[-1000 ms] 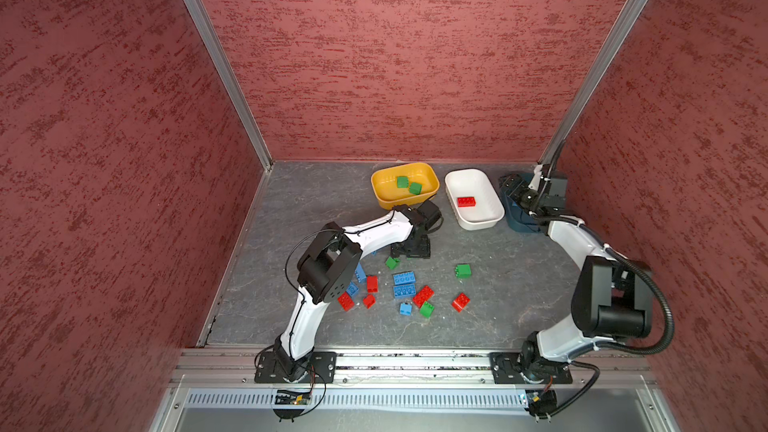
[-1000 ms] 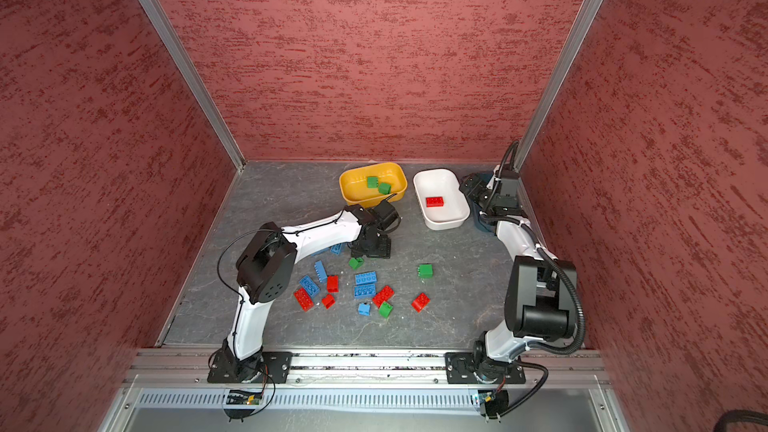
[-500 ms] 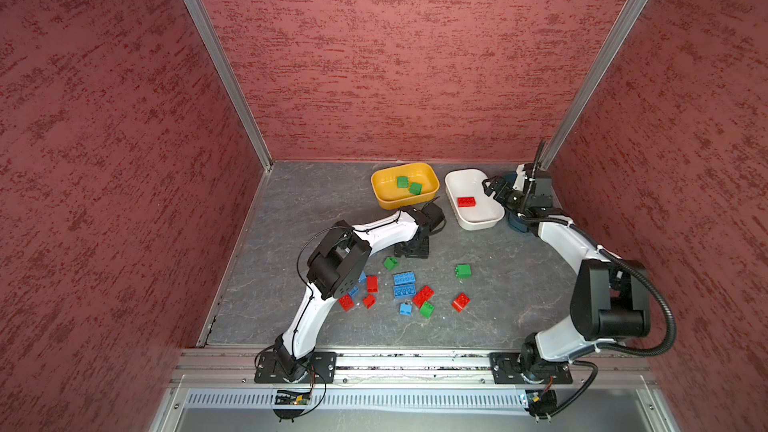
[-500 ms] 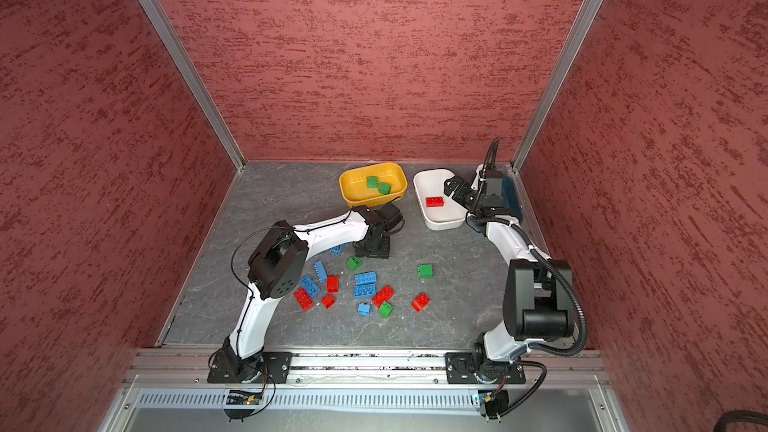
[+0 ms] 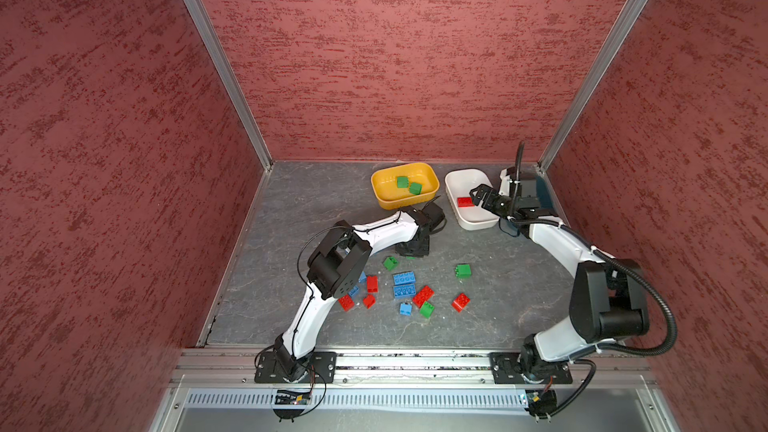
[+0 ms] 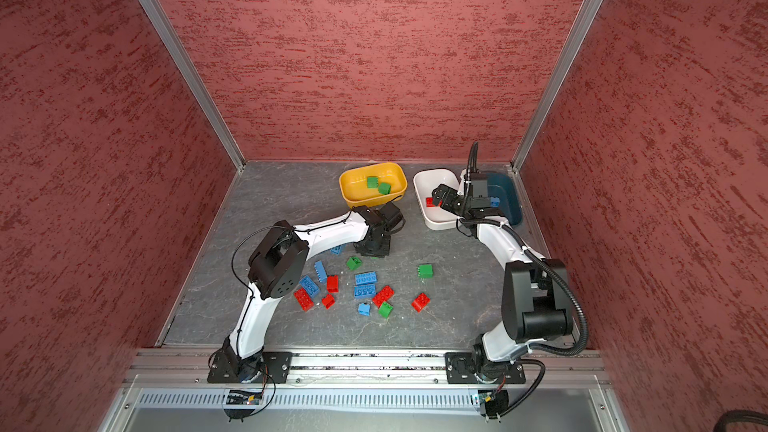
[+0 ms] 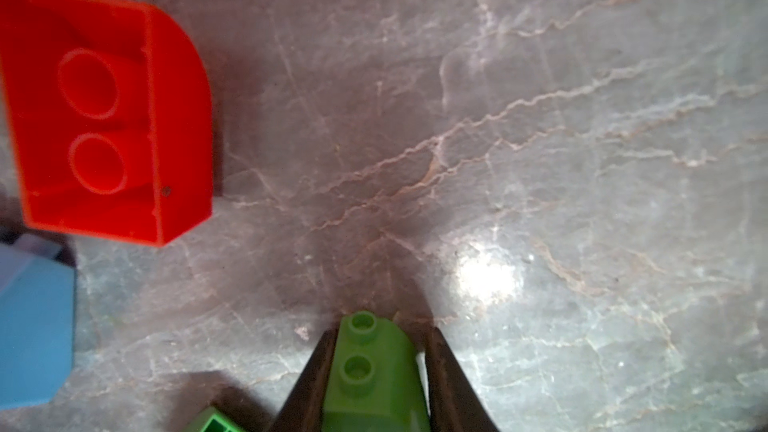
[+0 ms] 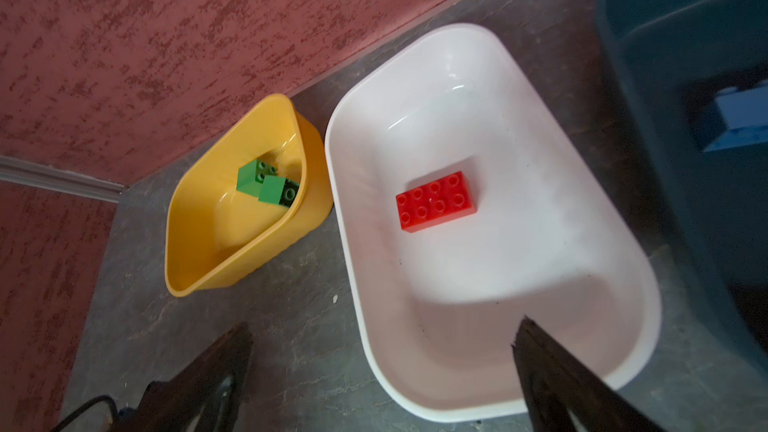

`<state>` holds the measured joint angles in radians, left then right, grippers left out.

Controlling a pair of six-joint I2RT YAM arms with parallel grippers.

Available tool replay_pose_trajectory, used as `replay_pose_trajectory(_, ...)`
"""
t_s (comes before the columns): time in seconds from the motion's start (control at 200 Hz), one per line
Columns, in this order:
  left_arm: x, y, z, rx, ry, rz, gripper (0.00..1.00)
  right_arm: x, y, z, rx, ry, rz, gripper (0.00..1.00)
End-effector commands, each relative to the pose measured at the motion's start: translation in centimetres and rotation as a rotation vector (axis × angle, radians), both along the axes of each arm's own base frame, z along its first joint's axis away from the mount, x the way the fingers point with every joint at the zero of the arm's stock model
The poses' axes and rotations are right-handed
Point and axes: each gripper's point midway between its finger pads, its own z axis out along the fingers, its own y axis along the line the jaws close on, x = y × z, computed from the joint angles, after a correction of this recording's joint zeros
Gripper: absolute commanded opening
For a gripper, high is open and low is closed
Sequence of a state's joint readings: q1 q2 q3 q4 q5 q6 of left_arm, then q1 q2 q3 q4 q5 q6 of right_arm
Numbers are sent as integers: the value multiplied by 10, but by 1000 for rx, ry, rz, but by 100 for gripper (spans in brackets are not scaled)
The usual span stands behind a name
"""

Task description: Sort the legos into containers by color

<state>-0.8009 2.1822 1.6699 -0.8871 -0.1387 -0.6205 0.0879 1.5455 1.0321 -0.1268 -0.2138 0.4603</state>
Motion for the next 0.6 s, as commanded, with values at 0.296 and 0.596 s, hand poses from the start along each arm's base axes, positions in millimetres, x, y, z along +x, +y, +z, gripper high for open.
replay_pose_trajectory(0.296,48,1,52,-182,-214,24,22,-45,23,-6,-96,54,60,99)
replay_pose_trajectory(0.596,125,-5,117,-297,-423,19,22,-62,20,-12,-119,85,56,99)
